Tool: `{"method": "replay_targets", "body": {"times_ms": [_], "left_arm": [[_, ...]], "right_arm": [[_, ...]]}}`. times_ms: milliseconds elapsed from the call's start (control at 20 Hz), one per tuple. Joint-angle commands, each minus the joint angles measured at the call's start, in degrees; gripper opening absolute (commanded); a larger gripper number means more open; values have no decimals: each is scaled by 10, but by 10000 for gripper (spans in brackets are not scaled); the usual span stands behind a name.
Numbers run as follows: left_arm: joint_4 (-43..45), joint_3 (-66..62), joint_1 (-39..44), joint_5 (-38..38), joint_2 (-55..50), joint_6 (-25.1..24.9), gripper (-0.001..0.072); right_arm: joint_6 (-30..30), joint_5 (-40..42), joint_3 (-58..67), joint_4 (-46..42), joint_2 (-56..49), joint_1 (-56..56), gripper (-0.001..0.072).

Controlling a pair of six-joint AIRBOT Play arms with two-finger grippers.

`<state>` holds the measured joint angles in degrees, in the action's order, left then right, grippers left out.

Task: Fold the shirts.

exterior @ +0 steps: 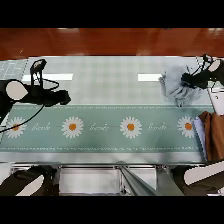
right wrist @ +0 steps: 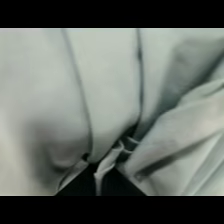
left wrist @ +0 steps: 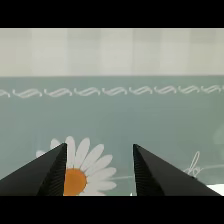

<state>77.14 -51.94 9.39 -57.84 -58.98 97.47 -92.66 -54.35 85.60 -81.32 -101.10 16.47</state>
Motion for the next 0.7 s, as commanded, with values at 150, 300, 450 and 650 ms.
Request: {"method": "replay_targets", "body": {"times_ms": [150, 300, 450, 650], "left_arm": [[9, -23, -78, 2, 30, -18, 506], [4, -29, -149, -10, 82, -22, 506], [4, -29, -170, -49, 139, -36, 506], [4, -29, -170, -74, 201, -40, 506]], "right_arm": [[64, -49, 159, 52, 105, -7, 30], [87, -50, 240, 73, 181, -32, 30], [102, -50, 304, 71, 245, -83, 30], [102, -17, 326, 55, 330, -157, 30]]}}
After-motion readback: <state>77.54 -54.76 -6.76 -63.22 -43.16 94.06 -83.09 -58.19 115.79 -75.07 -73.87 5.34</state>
